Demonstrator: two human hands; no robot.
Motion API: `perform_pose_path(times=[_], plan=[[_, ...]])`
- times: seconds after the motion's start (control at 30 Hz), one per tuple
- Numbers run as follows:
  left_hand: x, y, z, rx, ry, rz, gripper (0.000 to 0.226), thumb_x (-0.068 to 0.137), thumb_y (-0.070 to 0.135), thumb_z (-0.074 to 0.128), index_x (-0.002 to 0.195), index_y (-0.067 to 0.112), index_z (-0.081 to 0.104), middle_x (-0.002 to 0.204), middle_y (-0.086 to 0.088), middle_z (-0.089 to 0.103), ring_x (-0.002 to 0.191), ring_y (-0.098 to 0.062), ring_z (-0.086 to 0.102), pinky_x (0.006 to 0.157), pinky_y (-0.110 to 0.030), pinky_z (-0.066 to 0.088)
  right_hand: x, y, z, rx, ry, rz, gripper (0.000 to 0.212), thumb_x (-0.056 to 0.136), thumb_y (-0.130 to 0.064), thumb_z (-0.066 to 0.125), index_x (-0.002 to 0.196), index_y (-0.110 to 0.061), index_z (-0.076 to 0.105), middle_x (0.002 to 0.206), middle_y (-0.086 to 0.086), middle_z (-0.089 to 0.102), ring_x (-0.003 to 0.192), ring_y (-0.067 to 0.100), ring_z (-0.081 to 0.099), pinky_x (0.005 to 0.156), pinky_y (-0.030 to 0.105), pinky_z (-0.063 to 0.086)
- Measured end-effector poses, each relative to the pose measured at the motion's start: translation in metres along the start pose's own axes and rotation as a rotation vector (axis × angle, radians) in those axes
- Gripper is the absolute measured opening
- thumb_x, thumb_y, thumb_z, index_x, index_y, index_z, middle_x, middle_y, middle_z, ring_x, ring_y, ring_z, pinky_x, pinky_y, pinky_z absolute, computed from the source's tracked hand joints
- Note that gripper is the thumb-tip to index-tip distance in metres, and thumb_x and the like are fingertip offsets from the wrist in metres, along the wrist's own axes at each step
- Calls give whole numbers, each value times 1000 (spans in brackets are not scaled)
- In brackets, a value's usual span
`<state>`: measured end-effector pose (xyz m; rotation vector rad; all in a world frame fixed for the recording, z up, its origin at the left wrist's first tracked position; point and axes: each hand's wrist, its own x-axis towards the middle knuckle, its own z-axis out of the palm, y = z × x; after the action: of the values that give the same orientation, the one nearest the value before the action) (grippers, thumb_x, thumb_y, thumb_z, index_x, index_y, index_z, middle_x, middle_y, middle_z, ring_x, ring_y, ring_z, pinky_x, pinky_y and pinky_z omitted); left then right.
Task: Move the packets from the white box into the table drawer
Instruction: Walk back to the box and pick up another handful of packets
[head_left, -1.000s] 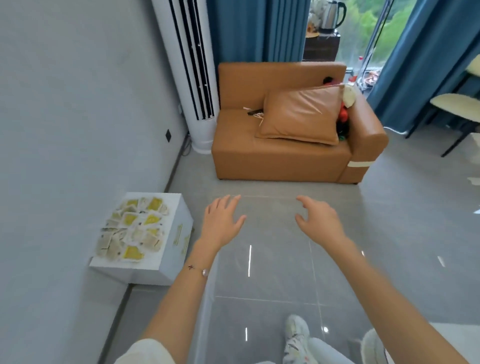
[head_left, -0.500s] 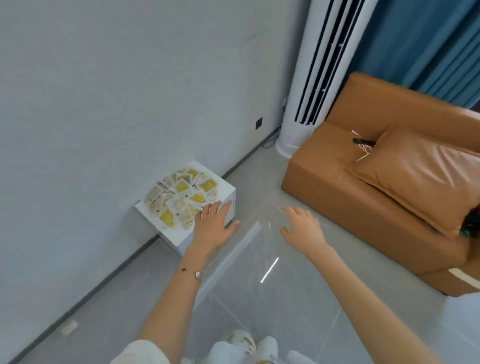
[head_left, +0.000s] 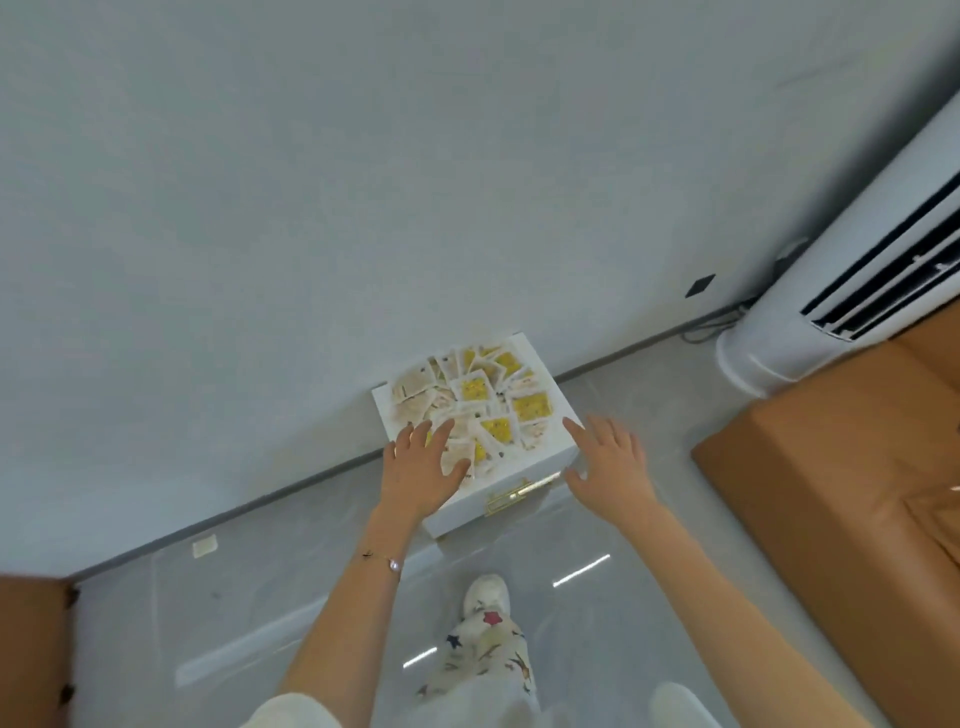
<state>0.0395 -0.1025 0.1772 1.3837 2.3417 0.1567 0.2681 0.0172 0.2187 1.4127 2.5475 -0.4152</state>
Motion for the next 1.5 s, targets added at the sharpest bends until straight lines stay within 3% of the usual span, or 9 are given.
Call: perform_pose_path(times=[0.3,0.53,0.77,0.9,1.0,1.13,1.2,1.33,1.5], plan=[[115,-20,26,-68,-6,-113,64,94,59,40,151,33,25,157,-1,26,146,-26,19,118,-44,17,150,20,16,-91,-86,-46,68,95,-47,45,152,-33,12,160,0,16,147,25,12,119,42,12],[186,-65,135,-130,17,-324,62,96,56,38,151,30,25,157,-1,26,146,-24,18,118,-40,14,282,35,127,-98,-208,-115,70,93,-51,45,153,-31,14,159,0,19,145,25,17,116,42,18],[227,-96,246,-365,39,-607,71,90,51,55,150,27,26,159,-3,20,145,-26,20,112,-51,26,364,40,234,342,-242,56,73,86,-49,61,148,-29,28,151,1,34,136,28,33,106,49,35],[231,-95,266,-402,124,-609,78,82,47,68,147,22,34,158,-9,19,144,-30,18,109,-57,31,379,23,256,503,-235,66,70,80,-50,69,139,-25,41,135,4,48,122,26,48,100,47,44],[229,-92,277,-422,132,-595,85,75,51,74,146,24,36,160,-8,11,147,-30,10,113,-58,25,378,13,268,645,-296,117,70,76,-46,76,133,-19,46,119,6,54,108,24,56,93,43,49],[212,-93,289,-330,153,-573,97,66,71,65,147,26,37,159,-13,16,146,-35,14,114,-59,16,372,18,273,635,-230,107,69,72,-45,79,129,-19,50,115,5,57,106,23,55,93,44,48],[202,-99,294,-307,119,-599,106,63,76,67,150,28,30,160,-13,13,147,-35,10,114,-60,14,370,32,272,520,-159,110,70,71,-47,78,130,-23,49,124,3,55,117,25,49,99,47,43],[191,-115,296,-351,58,-698,119,59,71,74,153,33,9,161,-11,5,148,-32,5,115,-57,14,367,73,271,372,-123,212,91,69,-54,78,144,-29,33,150,5,31,140,30,25,113,53,25],[195,-116,295,-374,126,-731,113,63,55,82,151,21,20,149,-13,31,137,-33,28,108,-52,31,360,87,278,408,-184,213,102,71,-46,80,151,-21,21,152,13,25,141,33,21,112,50,22]])
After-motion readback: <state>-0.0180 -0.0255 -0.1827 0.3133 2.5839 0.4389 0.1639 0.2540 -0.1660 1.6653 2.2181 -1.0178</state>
